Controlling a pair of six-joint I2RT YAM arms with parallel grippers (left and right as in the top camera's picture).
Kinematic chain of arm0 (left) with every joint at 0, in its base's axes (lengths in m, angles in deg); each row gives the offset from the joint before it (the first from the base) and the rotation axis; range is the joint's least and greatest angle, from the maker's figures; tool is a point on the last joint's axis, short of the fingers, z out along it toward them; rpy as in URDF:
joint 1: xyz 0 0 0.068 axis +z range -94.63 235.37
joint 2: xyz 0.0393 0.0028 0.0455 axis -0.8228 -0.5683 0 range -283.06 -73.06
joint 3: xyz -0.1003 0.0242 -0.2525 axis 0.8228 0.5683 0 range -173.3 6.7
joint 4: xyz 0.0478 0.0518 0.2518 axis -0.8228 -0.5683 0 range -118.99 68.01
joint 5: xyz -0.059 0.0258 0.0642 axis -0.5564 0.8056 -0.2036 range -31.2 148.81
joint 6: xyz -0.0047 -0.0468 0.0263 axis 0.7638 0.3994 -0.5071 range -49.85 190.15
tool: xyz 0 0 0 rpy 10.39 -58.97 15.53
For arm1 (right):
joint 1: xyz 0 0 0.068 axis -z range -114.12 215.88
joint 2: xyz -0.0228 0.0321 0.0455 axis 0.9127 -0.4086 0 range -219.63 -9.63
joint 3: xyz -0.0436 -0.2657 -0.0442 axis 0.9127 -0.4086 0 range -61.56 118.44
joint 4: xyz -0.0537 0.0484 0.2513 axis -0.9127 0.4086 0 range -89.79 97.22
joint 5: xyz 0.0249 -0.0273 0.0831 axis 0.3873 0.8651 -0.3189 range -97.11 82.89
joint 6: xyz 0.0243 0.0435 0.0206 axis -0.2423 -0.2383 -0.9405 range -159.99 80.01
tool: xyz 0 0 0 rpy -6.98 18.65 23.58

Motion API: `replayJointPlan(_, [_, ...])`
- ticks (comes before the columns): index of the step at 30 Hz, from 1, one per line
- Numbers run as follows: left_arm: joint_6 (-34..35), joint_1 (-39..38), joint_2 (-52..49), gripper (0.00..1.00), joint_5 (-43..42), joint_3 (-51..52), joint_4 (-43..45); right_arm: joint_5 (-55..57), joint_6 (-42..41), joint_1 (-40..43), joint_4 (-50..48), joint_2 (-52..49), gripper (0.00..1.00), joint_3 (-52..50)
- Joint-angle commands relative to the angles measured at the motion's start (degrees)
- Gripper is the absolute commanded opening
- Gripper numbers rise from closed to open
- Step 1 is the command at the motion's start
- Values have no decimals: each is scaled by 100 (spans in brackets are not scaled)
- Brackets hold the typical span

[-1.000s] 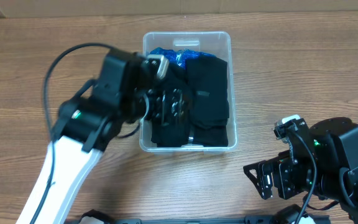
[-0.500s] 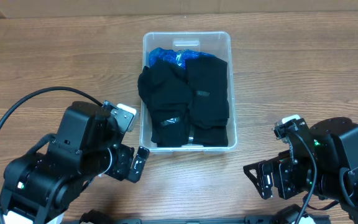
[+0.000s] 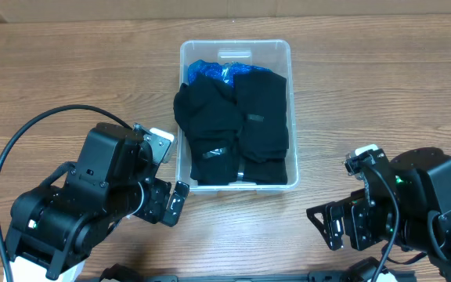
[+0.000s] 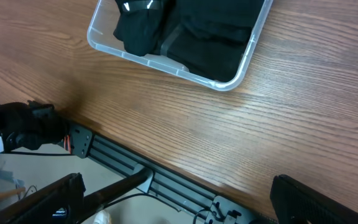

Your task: Pack container

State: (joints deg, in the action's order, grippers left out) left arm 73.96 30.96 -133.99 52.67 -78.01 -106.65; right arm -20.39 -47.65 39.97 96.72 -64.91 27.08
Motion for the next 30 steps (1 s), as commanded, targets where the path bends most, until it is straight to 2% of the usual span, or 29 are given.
replayJointPlan(1, [-208,-37,-15,100,157,-63,157,168,37,4,-590,42,100,20])
replayJointPlan(4, [-212,-37,-13,100,164,-63,-2,66,22,4,-667,37,100,20])
replayJointPlan(6, [-17,-39,133,100,127,-63,-22,39,20,4,-356,42,100,20])
replayJointPlan(8, [120,-39,787,100,68,-55,57,-127,17,4,-35,306,100,-20])
replayJointPlan(11, [245,-39,2020,100,13,94,55,-138,-46,4,-367,1513,100,-299])
replayJointPlan(14, [592,-39,3362,100,-87,883,-81,-136,-223,7,-555,2992,100,-787])
replayJointPlan(18, [957,-39,4389,100,-138,1810,72,-76,-459,59,-603,3882,100,-1255])
replayJointPlan(23, [1016,-39,4391,100,-138,1834,634,-90,-457,59,-708,3877,100,-1257])
replayJointPlan(30, [1204,-39,4391,100,-114,1834,166,-96,-457,57,-595,3877,100,-1257])
